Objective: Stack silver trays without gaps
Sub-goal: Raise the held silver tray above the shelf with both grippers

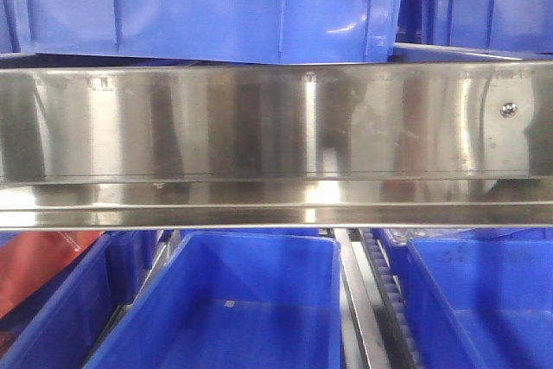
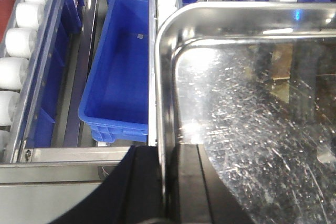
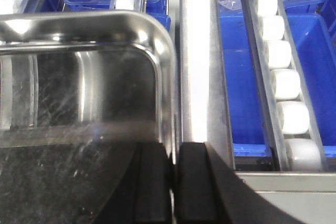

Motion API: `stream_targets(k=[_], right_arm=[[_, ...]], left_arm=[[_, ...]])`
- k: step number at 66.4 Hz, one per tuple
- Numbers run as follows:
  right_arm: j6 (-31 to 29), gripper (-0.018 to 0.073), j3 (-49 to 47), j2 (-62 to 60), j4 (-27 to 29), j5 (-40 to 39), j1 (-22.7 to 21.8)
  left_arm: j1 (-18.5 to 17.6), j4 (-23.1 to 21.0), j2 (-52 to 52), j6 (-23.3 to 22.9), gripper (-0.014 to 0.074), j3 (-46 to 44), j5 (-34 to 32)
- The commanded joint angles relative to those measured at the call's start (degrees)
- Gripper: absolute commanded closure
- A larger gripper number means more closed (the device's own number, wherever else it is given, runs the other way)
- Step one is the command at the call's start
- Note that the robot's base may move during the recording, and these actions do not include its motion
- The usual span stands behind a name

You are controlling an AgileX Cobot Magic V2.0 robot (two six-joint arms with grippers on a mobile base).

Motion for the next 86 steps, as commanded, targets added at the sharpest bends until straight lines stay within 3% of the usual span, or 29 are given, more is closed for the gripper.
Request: stream_targets(k=[1, 63, 86], right_arm=[[-0.06, 0.0582, -0.35, 0.2, -0.79, -5.4, 0.67], [-0.06, 0.0582, -0.35, 0.2, -0.79, -6.21, 0.67], [-0.06, 0.0582, -0.35, 0.2, -0.79, -7.2, 0.67]], left_arm=[[-0.3, -0.3, -0.1, 0.67, 0.0613, -0.07, -3.2], [-0.3, 0.38, -0.1, 0.67, 0.0613, -0.07, -3.22], [-0.3, 9.78, -0.1, 0.67, 0.0613, -0.07, -3.22]])
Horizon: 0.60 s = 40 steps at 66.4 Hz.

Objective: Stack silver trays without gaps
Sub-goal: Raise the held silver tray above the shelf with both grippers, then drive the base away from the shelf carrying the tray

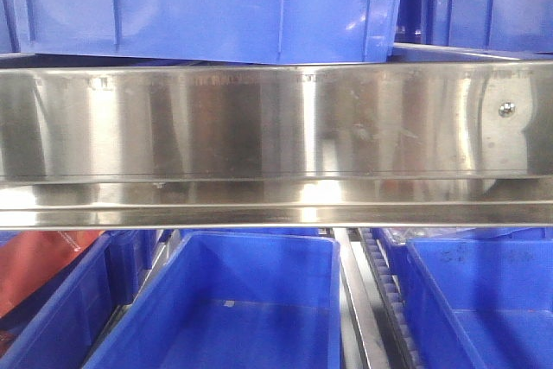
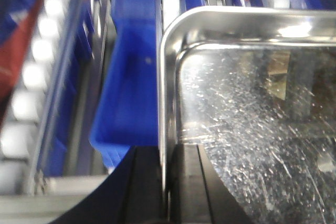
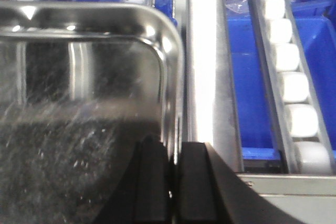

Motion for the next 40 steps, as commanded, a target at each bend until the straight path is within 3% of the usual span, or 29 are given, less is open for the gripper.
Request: stream_targets(k=[1, 25, 40], right_arm=[[-0.09, 0.0582, -0.35, 0.2, -0.79, -5.25, 0.67], [-0.09, 0.0582, -0.35, 0.2, -0.79, -5.49, 0.67], [-0.09, 0.0582, -0.35, 0.2, -0.79, -5.49, 0.67]], left_arm=[[-0.3, 3.86, -0.1, 0.67, 0.0613, -0.07, -3.06], [-0.3, 15.46, -0.1, 0.67, 0.0613, -0.07, -3.06], [-0.3, 18.54, -0.1, 0.67, 0.0613, -0.07, -3.06]])
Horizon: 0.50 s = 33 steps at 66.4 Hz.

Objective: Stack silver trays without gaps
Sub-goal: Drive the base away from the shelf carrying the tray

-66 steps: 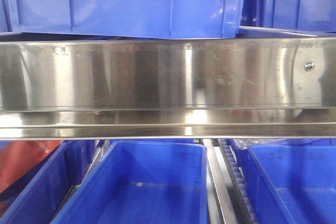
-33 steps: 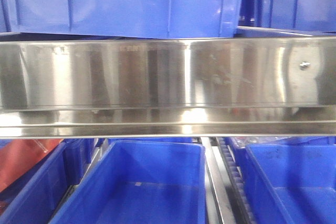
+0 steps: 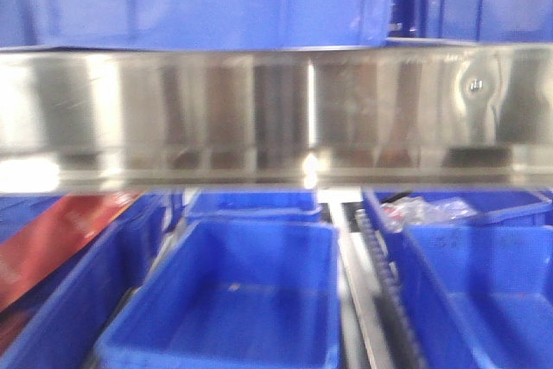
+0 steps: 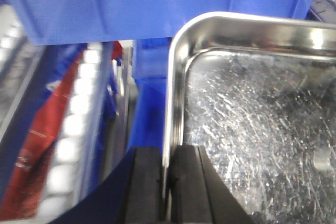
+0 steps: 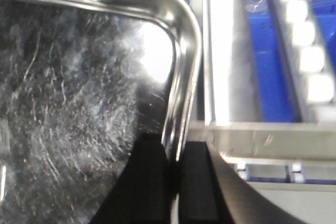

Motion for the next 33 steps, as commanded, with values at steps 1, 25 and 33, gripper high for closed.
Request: stream_targets(k=[1, 25, 33], right_arm=[[-1.57, 0.0582, -0.35, 0.2, -0.05, -2.45, 0.67], [-1.57, 0.0582, -0.35, 0.2, -0.05, -2.45, 0.67], [-1.57, 0.0582, -0.35, 0.2, -0.05, -2.45, 0.67]], left_arm=[[-0.3, 4.67, -0.1, 0.0, 0.0613, -0.11, -1.41], [-0.3, 5.01, -0.1, 0.0, 0.0613, -0.11, -1.41], [-0.3, 5.01, -0.1, 0.0, 0.0613, -0.11, -1.41]])
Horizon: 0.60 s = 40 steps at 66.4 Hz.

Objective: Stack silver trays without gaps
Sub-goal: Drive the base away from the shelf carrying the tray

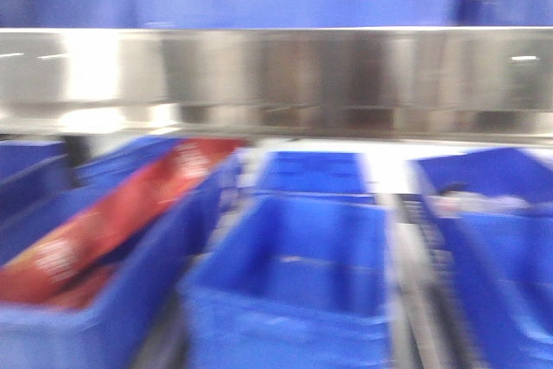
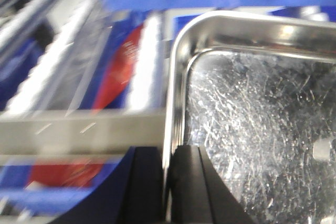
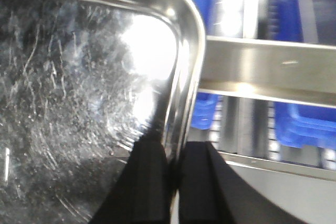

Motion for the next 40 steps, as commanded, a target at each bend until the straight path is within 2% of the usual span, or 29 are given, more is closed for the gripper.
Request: stream_targets(k=[1, 40], right_arm=[[-1.57, 0.0582, -0.35, 0.2, -0.05, -2.33, 0.67], [-1.57, 0.0582, -0.35, 0.2, -0.05, -2.33, 0.67]], left_arm=[[-0.3, 3.49, -0.1, -0.2, 0.0613, -0.2, -1.15], [-0.3, 3.49, -0.1, -0.2, 0.0613, -0.2, -1.15]])
